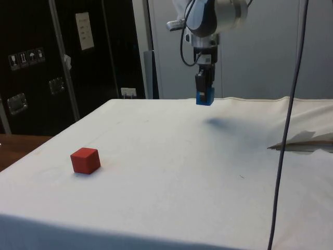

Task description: Stack the two cubes.

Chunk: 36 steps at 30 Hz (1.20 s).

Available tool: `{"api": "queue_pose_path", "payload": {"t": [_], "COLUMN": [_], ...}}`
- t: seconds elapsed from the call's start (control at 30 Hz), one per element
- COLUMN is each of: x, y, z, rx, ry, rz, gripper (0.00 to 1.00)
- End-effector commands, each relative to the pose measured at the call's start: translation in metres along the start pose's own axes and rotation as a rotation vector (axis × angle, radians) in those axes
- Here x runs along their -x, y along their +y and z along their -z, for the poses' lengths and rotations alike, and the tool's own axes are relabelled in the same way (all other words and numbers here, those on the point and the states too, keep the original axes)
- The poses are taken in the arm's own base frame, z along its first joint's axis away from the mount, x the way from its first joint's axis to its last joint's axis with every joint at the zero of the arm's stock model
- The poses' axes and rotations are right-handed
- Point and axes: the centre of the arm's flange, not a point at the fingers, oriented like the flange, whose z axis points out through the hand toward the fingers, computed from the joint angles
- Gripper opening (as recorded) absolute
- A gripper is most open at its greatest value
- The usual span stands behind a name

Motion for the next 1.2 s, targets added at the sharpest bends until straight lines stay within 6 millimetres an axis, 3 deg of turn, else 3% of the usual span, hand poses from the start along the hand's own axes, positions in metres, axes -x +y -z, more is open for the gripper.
{"api": "queue_pose_path", "payload": {"t": [0.0,1.17], "x": [-0.003,-0.070], "y": [-0.001,-0.036], "z": [0.002,0.055], "rx": [0.004,-0.014], "ry": [-0.004,0.012], "rz": [-0.005,-0.049], "gripper": [0.03,0.03]}}
